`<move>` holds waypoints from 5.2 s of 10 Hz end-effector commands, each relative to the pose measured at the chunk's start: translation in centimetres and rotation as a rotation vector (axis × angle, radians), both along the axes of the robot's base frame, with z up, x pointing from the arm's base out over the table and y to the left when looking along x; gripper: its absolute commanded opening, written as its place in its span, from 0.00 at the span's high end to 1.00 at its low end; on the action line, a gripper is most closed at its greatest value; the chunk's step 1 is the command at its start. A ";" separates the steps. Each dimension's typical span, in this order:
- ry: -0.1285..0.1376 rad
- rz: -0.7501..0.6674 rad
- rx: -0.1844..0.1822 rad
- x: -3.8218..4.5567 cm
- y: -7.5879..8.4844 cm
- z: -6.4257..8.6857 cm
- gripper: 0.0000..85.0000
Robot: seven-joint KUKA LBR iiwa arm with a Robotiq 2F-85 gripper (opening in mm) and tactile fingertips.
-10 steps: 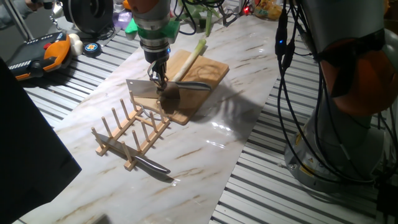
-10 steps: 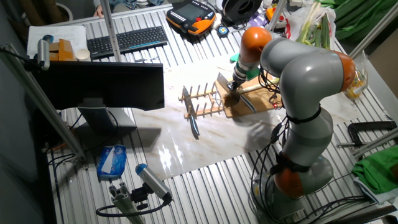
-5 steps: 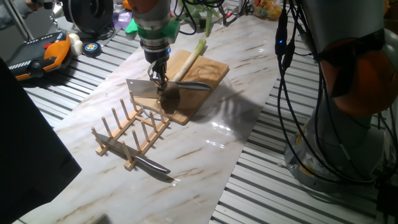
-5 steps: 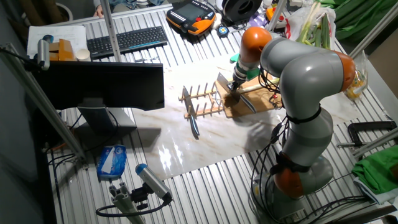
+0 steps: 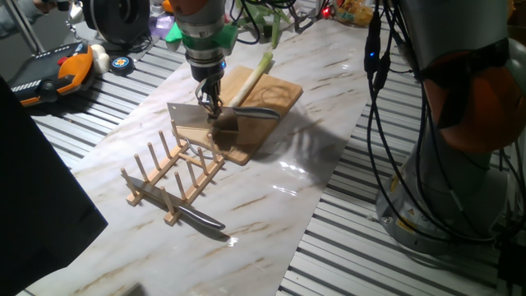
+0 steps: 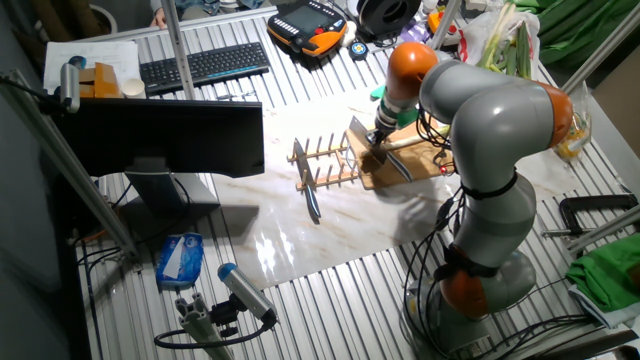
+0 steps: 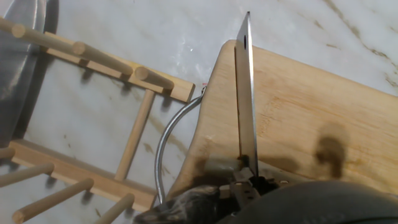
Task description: Chop the scallions
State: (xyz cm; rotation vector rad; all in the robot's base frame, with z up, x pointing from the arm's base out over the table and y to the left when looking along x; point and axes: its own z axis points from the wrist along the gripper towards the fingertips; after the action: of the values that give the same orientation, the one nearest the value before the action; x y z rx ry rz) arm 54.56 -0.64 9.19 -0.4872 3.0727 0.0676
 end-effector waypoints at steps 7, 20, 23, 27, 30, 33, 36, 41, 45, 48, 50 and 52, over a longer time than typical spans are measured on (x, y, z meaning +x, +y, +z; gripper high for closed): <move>0.000 -0.008 0.016 -0.03 0.5 -0.5 0.99; -0.007 -0.005 0.009 -0.34 0.2 -1.1 0.99; 0.018 -0.008 -0.005 -0.14 0.4 -1.0 0.99; 0.021 -0.010 -0.011 -0.05 0.4 -0.5 0.99; 0.018 -0.011 -0.011 -0.07 0.4 -0.4 0.99; 0.017 -0.010 -0.015 -0.03 -0.1 -0.1 0.99; 0.016 -0.007 -0.008 -0.02 -0.1 -0.2 0.99; 0.010 -0.004 0.003 -0.26 -0.1 1.1 0.99; 0.010 -0.004 -0.017 -0.11 -0.6 2.1 0.99; 0.026 0.013 -0.012 0.35 -1.8 2.6 0.99; 0.022 0.016 -0.020 0.45 -1.9 2.3 0.99; 0.015 0.022 -0.011 0.46 -2.1 1.6 0.99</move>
State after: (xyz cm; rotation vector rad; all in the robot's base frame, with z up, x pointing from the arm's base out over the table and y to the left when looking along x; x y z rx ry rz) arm 55.02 -2.80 10.79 -0.5232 3.0848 0.0547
